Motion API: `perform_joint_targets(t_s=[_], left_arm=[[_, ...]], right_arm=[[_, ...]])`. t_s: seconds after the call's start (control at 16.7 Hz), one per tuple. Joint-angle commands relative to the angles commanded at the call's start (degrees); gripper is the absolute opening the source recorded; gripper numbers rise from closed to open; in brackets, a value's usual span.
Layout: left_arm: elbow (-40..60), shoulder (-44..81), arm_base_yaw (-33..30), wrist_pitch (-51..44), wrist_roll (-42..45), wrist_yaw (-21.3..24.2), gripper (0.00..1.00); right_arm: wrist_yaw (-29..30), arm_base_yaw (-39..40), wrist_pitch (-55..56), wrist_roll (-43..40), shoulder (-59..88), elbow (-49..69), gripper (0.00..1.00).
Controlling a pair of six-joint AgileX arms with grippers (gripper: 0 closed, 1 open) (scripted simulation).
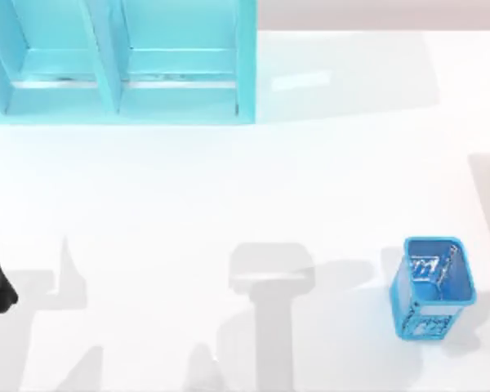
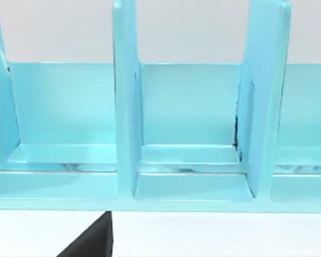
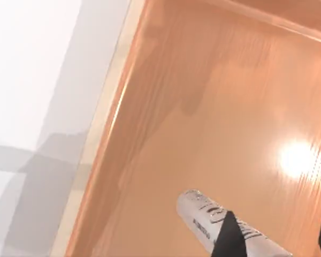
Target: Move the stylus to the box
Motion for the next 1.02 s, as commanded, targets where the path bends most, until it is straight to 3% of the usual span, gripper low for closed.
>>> perform_joint_targets(t_s=[0.18, 0.48, 1.02], left_arm=[[0.0, 0.0, 0.0, 0.0, 0.0, 0.0, 1.00], [0.0, 0.0, 0.0, 0.0, 0.0, 0.0, 1.00], [0.0, 0.0, 0.0, 0.0, 0.0, 0.0, 1.00]], right_arm=[[3.0, 0.2, -1.1, 1.9, 0.5, 2.9, 0.00], [2.9, -0.1, -0.8, 1.9, 0.2, 2.5, 0.00], [3.5, 1.4, 13.7, 2.9, -0.4, -12.7, 0.00]])
